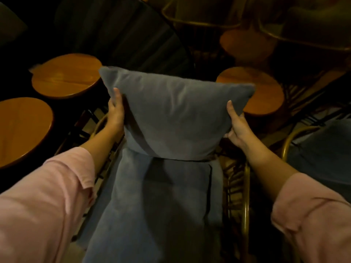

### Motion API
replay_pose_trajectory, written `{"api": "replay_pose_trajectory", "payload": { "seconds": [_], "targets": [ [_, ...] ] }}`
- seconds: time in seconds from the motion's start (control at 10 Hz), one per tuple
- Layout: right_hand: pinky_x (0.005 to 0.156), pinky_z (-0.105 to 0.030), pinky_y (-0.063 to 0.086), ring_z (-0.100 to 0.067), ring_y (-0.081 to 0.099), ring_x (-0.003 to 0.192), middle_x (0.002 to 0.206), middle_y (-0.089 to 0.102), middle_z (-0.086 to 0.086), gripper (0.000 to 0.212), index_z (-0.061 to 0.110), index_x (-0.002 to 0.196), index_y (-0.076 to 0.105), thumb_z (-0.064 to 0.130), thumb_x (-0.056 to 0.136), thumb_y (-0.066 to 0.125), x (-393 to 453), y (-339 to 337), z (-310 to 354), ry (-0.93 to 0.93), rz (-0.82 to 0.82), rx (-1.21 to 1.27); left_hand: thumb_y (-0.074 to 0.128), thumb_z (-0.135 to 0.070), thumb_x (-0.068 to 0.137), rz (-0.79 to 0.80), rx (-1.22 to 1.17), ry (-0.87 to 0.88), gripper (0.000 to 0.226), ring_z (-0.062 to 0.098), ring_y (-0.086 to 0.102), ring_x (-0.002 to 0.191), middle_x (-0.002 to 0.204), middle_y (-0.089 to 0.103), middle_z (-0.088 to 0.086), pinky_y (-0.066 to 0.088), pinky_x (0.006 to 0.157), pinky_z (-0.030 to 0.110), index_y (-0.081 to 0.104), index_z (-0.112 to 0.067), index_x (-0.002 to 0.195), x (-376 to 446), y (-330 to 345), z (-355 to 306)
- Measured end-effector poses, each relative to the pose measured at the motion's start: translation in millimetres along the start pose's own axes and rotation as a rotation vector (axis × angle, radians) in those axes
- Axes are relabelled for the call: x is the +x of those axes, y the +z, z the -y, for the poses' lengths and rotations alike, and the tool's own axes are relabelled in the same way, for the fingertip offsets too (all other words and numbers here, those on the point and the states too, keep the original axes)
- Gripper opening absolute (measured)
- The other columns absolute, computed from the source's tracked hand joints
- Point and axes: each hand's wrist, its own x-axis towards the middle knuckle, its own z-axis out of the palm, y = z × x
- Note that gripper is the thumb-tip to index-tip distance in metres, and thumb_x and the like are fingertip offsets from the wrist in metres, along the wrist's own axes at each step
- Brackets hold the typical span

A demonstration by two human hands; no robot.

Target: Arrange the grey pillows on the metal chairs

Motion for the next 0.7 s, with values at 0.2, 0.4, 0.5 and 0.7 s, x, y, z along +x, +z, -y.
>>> {"api": "replay_pose_trajectory", "payload": {
  "seconds": [0.2, 0.4, 0.5, 0.7],
  "targets": [
    [0.102, -0.066, 0.04, -0.038, 0.032, 0.146, 0.162, 0.031, -0.001, 0.094, 0.037, 0.157, 0.01, 0.059, 0.084, 0.066, 15.0, -0.1, -49.3, 0.237, -0.122, -0.087, 0.056, -0.06, 0.089, 0.083, 0.13, -0.175, 0.091, 0.036, 0.027, 0.148, 0.165, 0.019, -0.001, 0.036, 0.11, 0.063, 0.001, -0.035, 0.157, 12.3, 12.6, 63.2],
    [0.102, -0.056, 0.047, -0.033, 0.035, 0.146, 0.163, 0.028, -0.002, 0.097, 0.03, 0.159, 0.004, 0.05, 0.087, 0.067, 12.1, 1.9, -51.2, 0.204, -0.161, -0.013, 0.055, -0.044, 0.097, 0.094, 0.115, -0.074, 0.073, 0.034, 0.036, 0.144, 0.16, 0.033, 0.002, 0.042, 0.109, 0.054, 0.015, -0.032, 0.157, 4.7, 2.3, 61.8],
    [0.103, -0.047, 0.05, -0.036, 0.04, 0.142, 0.162, 0.029, -0.008, 0.097, 0.023, 0.159, 0.002, 0.047, 0.089, 0.065, -4.9, 0.2, -59.8, 0.247, -0.147, 0.009, 0.059, -0.032, 0.097, 0.119, 0.265, -0.065, 0.07, 0.034, 0.046, 0.137, 0.157, 0.038, 0.002, 0.052, 0.1, 0.051, 0.021, -0.035, 0.155, -16.9, -16.9, 76.3],
    [0.09, -0.04, 0.049, -0.032, 0.054, 0.126, 0.144, 0.053, -0.008, 0.068, 0.014, 0.148, 0.04, 0.051, 0.094, 0.057, -46.3, 7.0, -88.2, 0.429, 0.116, -0.56, 0.059, -0.035, 0.098, 0.004, 0.364, -0.306, 0.078, 0.036, 0.041, 0.139, 0.163, 0.026, 0.007, 0.045, 0.092, 0.044, 0.011, -0.022, 0.158, -85.9, -34.7, 106.1]
  ]
}}
